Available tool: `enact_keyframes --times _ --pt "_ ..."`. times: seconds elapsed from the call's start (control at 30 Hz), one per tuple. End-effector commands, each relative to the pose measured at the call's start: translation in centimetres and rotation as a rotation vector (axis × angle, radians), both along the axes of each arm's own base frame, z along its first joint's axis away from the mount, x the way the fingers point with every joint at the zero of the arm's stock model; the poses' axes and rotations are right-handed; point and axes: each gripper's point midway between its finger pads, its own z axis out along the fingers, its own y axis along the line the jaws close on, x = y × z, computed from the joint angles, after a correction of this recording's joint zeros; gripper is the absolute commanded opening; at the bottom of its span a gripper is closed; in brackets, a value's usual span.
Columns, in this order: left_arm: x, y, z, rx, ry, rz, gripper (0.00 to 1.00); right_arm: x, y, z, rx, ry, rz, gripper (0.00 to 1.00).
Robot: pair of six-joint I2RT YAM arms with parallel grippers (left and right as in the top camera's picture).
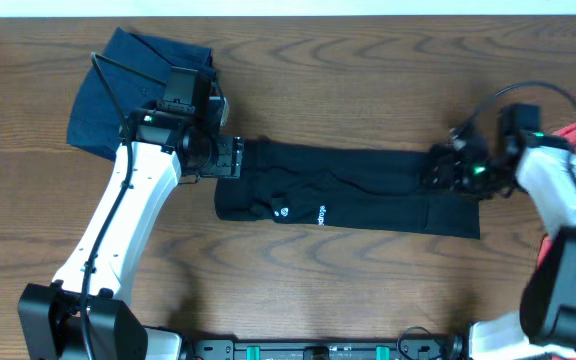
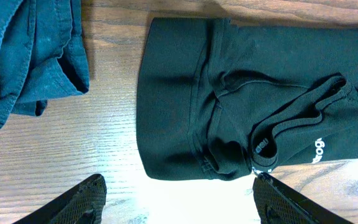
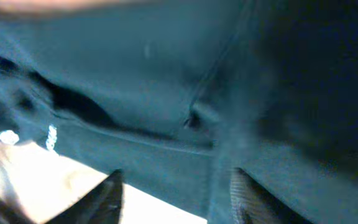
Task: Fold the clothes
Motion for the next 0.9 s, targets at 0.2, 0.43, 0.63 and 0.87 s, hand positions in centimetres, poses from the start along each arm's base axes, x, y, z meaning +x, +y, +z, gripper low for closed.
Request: enact_keyframes --times 0.2,0.43,0.63,0.87 --pt "0.4 0.2 0.9 0.002 -0.029 -0.004 0.77 0.7 -8.3 -0.2 -0.036 -0.041 -0.207 0.64" --pt "0.4 0.2 0.9 0.002 -0.029 -0.003 0.78 0.4 -9.1 -4.1 0.062 0.055 -0.265 0.66" --pt "0.4 0.2 0.9 0.002 -0.029 -0.003 0.77 0.0 -7.6 -6.8 0.158 0.130 -0.253 0.57" --pt "0.4 0.2 0.9 0.002 -0.029 -0.003 0.78 -0.1 -6.8 -7.0 0.202 0.128 -0.225 0.33"
